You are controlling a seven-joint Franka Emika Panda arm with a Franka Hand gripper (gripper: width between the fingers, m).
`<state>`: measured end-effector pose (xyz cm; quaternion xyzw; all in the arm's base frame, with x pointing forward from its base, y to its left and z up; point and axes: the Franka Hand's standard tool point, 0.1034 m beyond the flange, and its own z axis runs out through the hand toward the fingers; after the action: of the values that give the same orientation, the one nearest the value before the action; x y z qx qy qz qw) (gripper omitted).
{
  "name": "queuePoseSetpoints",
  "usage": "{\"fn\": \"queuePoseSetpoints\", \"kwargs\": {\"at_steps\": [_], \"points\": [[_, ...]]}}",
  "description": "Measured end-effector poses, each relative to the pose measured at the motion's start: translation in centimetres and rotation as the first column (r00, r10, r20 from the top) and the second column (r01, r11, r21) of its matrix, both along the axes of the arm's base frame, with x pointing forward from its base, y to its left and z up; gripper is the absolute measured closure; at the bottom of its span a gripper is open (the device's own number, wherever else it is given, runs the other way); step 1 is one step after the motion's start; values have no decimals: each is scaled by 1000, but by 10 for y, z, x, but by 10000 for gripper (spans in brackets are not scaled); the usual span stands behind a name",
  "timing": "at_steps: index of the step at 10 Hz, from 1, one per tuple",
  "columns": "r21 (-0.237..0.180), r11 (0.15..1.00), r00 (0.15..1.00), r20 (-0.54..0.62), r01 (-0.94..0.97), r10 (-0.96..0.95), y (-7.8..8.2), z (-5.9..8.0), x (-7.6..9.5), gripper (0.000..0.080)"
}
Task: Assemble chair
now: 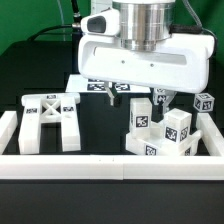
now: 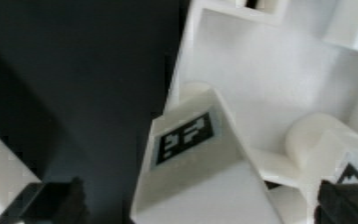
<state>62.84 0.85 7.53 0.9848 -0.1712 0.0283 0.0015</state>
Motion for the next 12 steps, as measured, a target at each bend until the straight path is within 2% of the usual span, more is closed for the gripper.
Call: {"fn": "queuePoseSetpoints", "kwargs": {"at_steps": [4,7,9,12], "points": [[-36,955,956,-13,-295,294,-5,0,0,150],[-36,959,959,-12,-283,282,-6,-1,0,193],[-36,962,963,-11,-270,270,-5,-1,0,477],[-23,997,997,-1,-71,71,-5,-1,0,509]]}}
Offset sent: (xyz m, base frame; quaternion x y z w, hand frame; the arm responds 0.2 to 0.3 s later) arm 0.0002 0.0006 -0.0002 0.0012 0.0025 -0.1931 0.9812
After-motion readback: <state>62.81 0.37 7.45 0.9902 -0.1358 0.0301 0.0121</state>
